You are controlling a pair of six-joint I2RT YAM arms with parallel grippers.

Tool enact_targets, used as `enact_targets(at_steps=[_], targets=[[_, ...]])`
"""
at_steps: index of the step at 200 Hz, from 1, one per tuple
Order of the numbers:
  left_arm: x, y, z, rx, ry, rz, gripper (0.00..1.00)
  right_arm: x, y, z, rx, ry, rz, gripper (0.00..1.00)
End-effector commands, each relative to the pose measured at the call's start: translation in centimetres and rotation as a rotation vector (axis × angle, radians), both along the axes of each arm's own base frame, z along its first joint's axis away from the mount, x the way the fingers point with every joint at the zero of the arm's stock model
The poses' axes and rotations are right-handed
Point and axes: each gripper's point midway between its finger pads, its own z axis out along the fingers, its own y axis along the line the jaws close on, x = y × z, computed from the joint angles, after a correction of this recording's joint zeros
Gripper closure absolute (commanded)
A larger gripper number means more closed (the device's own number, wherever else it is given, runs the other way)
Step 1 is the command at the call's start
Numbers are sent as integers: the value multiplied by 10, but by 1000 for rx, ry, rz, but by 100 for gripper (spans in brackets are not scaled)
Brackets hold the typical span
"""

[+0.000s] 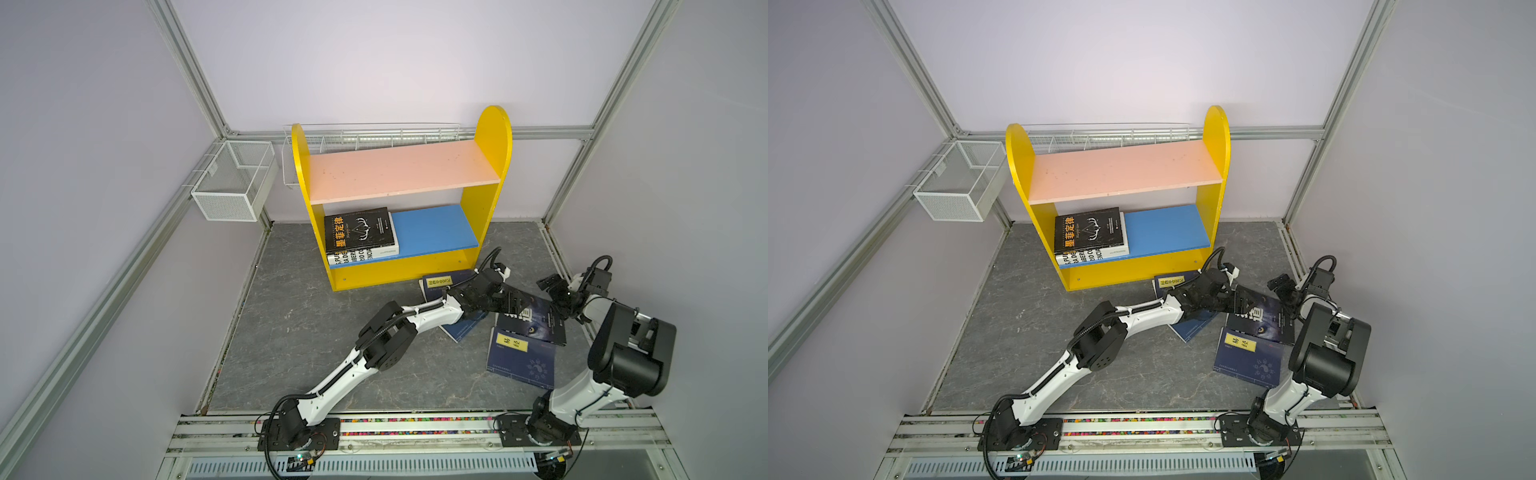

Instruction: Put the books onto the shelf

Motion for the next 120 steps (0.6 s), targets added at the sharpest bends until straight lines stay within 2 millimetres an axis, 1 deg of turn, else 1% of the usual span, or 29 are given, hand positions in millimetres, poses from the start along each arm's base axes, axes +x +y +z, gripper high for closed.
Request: enact_targets(at_steps=[1, 21, 46, 55, 77, 86, 97, 120], targets=[[-15, -13, 21, -58, -26, -49, 37, -39, 30, -49, 143, 197, 2, 7], [-17, -14, 16, -38, -40, -42, 51, -39, 31, -47, 150, 191, 4, 8], [-19, -15, 3, 1, -44, -36, 66, -37, 32, -43, 149, 178, 9, 8], [-17, -14, -2, 24, -55, -23, 69, -37, 32, -41, 150, 171, 12, 8], [-10, -10, -11, 75, -88, 10, 83, -36, 33, -35, 153, 156, 15, 8], [-8, -9, -9, 85, -107, 19, 87, -32, 33, -29, 153, 131, 26, 8], [-4, -8, -4, 91, -130, 30, 92, -25, 37, -14, 157, 73, 61, 7], [1, -10, 18, 70, -174, 35, 100, -19, 36, 21, 128, -10, 72, 6]])
